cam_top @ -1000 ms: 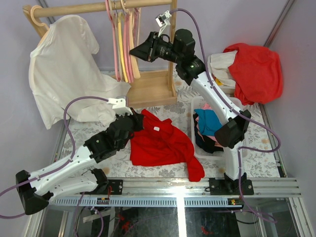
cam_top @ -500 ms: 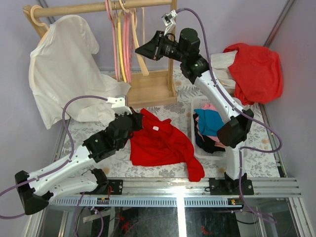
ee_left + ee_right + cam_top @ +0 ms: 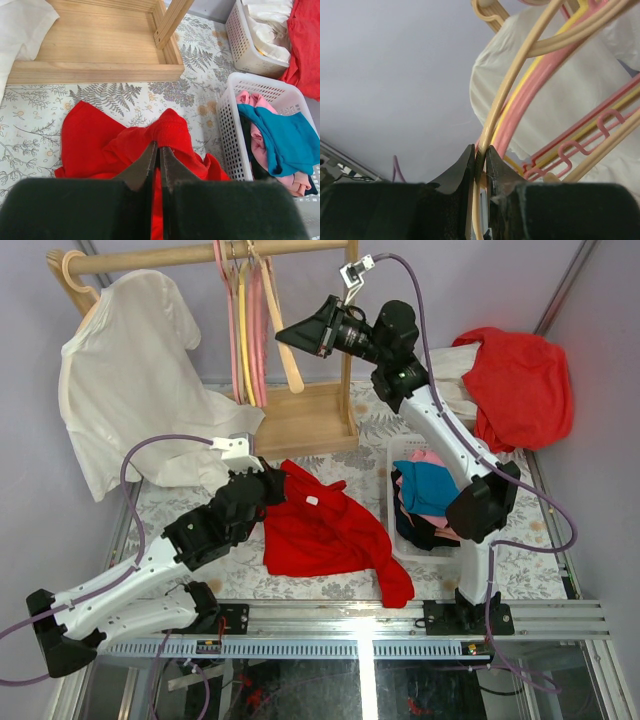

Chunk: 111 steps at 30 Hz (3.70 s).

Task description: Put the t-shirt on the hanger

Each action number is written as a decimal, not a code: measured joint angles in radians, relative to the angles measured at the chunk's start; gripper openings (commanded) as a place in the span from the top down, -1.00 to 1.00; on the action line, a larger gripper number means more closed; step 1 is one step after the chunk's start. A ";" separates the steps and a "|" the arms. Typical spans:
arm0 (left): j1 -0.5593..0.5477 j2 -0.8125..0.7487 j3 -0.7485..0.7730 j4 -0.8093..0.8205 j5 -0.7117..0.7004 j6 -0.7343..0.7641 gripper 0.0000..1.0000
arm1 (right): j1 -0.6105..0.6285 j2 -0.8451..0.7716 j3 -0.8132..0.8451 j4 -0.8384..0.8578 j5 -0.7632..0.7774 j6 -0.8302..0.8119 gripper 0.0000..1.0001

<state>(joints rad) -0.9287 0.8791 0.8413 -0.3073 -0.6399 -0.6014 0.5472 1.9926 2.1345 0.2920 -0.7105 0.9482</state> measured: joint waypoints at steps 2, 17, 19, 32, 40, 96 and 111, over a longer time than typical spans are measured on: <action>0.000 0.000 0.000 0.000 0.000 0.000 1.00 | -0.006 0.002 -0.001 0.048 -0.013 0.050 1.00; 0.000 -0.009 0.011 -0.007 0.000 0.000 1.00 | -0.056 -0.035 -0.209 0.333 -0.006 0.240 1.00; 0.000 -0.009 0.011 -0.007 0.000 0.000 1.00 | -0.058 -0.063 -0.269 0.348 0.014 0.239 1.00; 0.000 -0.009 0.011 -0.007 0.000 0.000 1.00 | -0.091 -0.098 -0.356 0.422 0.053 0.274 1.00; 0.000 -0.009 0.011 -0.007 0.000 0.000 1.00 | -0.121 -0.103 -0.377 0.452 0.058 0.308 1.00; 0.000 -0.043 0.011 -0.022 -0.009 0.015 1.00 | -0.097 0.145 0.288 -0.519 0.211 -0.327 0.69; 0.000 -0.044 0.011 -0.024 -0.016 0.022 1.00 | -0.087 0.072 0.149 -0.383 0.135 -0.309 1.00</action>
<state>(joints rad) -0.9291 0.8352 0.8524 -0.3317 -0.6556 -0.5797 0.4606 2.0644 2.2837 -0.0910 -0.5755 0.6395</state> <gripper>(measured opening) 0.006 0.178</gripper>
